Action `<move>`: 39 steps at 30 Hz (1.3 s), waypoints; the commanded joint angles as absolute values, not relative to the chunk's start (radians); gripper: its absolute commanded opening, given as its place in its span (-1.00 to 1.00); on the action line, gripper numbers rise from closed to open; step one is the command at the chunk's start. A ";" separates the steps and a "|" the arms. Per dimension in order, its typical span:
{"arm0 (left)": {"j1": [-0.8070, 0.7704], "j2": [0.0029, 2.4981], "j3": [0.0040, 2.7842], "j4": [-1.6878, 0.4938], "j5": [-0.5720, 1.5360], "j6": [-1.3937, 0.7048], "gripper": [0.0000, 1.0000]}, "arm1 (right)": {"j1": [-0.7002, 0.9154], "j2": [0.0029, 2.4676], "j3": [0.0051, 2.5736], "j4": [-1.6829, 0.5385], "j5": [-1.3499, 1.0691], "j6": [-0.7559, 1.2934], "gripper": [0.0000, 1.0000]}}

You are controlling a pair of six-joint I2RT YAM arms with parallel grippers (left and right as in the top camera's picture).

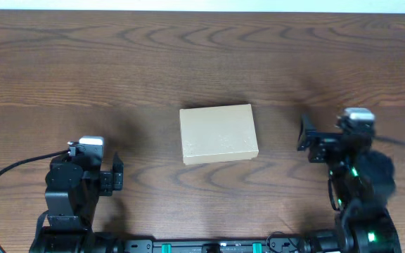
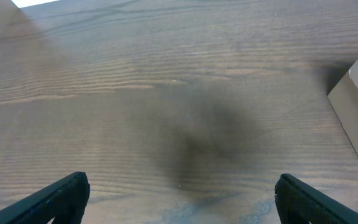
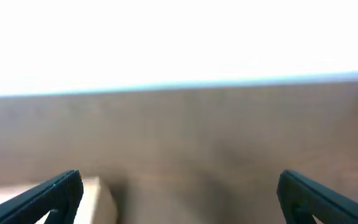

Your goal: Pack container

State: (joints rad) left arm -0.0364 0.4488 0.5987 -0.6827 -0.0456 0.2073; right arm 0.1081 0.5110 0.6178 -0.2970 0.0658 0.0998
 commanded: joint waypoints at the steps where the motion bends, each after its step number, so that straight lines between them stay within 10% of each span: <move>1: -0.034 0.443 0.595 -0.684 -0.059 0.213 0.92 | 0.130 0.406 0.552 -0.222 0.048 -0.015 0.99; 20: -0.034 0.443 0.595 -0.684 -0.059 0.213 0.91 | 0.173 0.017 0.020 0.194 0.064 -0.110 0.99; 39: -0.034 0.443 0.595 -0.684 -0.059 0.213 0.91 | 0.171 0.017 0.005 -0.076 0.012 -0.132 0.98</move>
State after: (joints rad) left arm -0.0364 0.4488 0.5987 -0.6838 -0.0460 0.2073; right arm 0.1562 0.0238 0.0078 -0.0662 0.0509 -0.1135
